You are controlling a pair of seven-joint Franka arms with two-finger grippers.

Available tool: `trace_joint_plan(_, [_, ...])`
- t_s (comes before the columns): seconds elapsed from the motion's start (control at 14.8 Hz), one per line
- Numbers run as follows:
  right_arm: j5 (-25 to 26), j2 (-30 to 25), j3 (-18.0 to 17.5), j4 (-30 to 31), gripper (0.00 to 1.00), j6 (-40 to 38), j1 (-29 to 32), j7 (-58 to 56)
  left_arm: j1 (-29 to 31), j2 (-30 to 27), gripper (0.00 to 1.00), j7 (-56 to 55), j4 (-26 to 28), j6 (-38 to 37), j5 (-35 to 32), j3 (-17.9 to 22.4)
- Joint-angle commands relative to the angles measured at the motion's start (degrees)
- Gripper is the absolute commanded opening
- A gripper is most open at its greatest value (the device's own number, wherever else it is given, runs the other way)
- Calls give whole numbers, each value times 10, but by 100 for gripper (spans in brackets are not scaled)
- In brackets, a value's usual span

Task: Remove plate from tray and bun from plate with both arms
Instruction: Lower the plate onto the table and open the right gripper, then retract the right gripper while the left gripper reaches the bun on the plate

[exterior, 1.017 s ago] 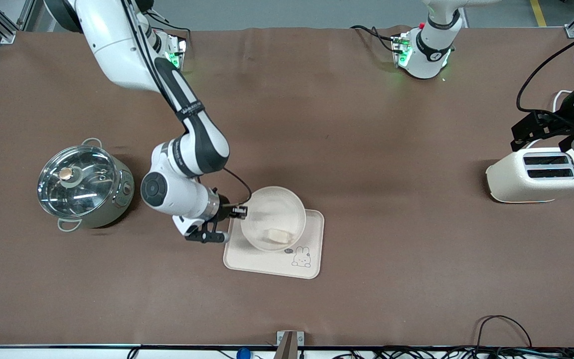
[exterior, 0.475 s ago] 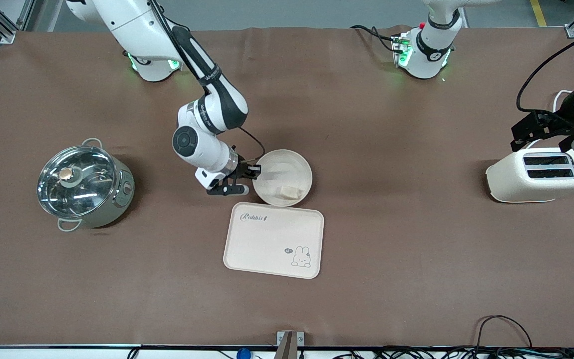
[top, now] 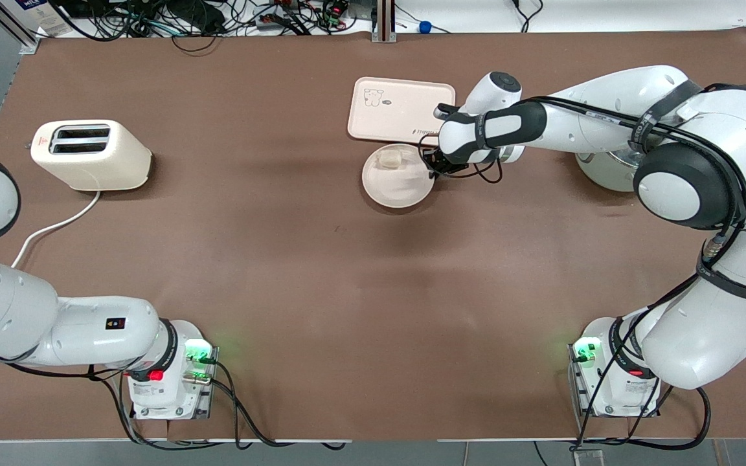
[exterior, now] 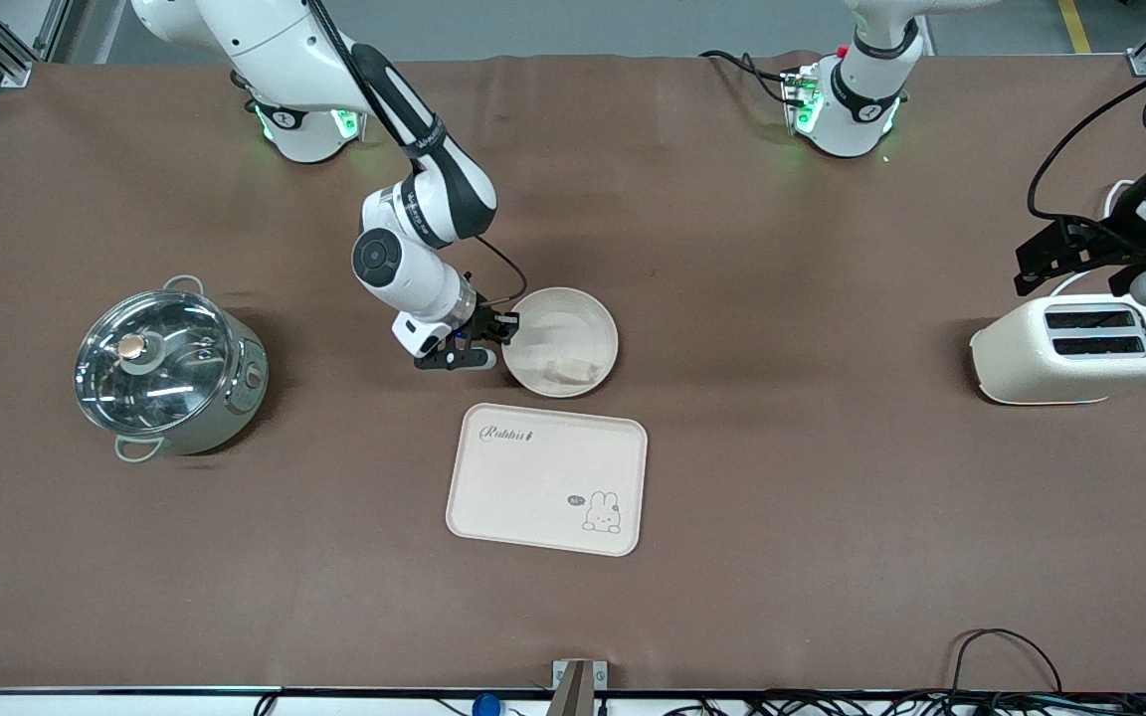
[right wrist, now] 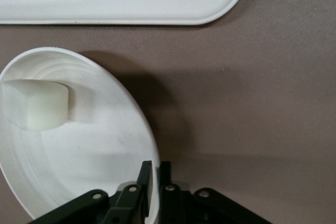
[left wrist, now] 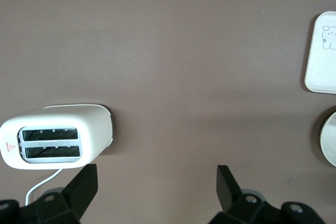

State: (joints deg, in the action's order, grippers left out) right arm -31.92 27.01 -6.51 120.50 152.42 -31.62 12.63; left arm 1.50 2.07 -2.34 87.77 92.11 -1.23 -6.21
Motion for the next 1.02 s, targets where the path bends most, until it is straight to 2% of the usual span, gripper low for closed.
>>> trace_joint_plan(0.0, [-31, -38, -10, 31, 93, 6, 4, -12, -7, 0, 100, -16, 3, -7, 2, -5])
trace_joint_plan(0.07, [-32, -51, -10, 31, 100, -2, 9, -8, -17, 4, 100, -53, 6, -6, 8, -15])
trace_joint_plan(0.2, [-32, -86, -6, 30, 100, -59, 25, -2, -43, 35, 100, -171, 7, 17, 17, -51])
trace_joint_plan(0.34, [-31, -129, -3, 30, 100, -126, 60, -7, -72, 83, 100, -266, 8, 84, 21, -81])
trace_joint_plan(0.47, [-21, -178, 0, 32, 100, -200, 105, -11, -112, 136, 100, -330, 7, 153, 21, -91])
trace_joint_plan(0.54, [-4, -198, 0, 30, 100, -234, 135, -12, -140, 164, 100, -360, 5, 187, 20, -91])
trace_joint_plan(0.68, [84, -240, 0, 25, 100, -283, 181, -12, -192, 223, 100, -434, 2, 273, 15, -91])
trace_joint_plan(0.81, [133, -282, 0, 18, 100, -342, 235, -13, -243, 274, 100, -490, 1, 383, 12, -89])
trace_joint_plan(0.95, [191, -322, -1, 8, 100, -382, 283, -14, -283, 324, 100, -511, 1, 447, 2, -86])
